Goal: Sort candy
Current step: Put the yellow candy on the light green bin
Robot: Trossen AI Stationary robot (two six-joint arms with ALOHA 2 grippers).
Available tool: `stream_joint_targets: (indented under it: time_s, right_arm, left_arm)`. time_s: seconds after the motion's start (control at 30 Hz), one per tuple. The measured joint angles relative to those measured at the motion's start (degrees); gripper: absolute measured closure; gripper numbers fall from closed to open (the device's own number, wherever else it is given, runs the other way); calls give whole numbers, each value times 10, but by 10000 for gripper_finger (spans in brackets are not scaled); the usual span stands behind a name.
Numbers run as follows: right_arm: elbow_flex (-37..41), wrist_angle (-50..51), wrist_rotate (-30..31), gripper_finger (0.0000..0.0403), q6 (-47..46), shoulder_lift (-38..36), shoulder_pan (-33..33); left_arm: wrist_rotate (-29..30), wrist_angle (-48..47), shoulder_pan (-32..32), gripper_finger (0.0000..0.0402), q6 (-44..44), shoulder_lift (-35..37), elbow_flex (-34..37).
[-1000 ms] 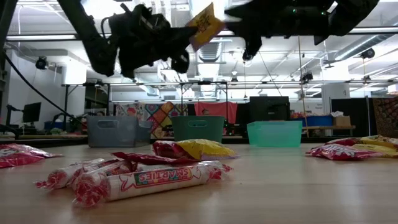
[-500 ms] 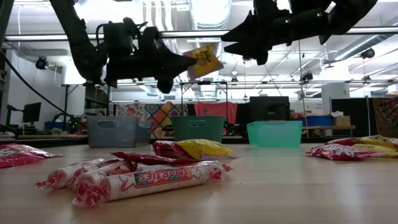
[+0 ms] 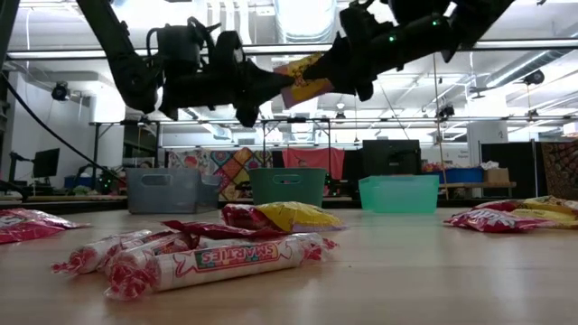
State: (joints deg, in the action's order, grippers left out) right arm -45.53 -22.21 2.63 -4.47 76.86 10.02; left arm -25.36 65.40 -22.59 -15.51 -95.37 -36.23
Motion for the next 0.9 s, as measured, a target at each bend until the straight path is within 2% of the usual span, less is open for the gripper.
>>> stream_joint_targets:
  time_s: [0.17,0.27,0.37,0.53,0.7,0.9]
  right_arm:
    - [-19,28,0,209,5,1,1]
    - [-29,49,0,232,5,1,1]
    - [-40,78,0,276,1,1,1]
    - [-53,101,0,374,9,1,1]
    - [-61,109,0,386,11,1,1]
    - [-86,166,4,389,-16,0,5]
  left_arm:
    - [0,0,0,401,0,0,12]
    - [-1,1,0,401,0,0,12]
    - [-5,1,0,401,0,0,12]
    - [-8,2,0,401,0,0,12]
    - [-13,3,0,393,-16,0,12]
    - [-23,1,-2,346,-15,2,12]
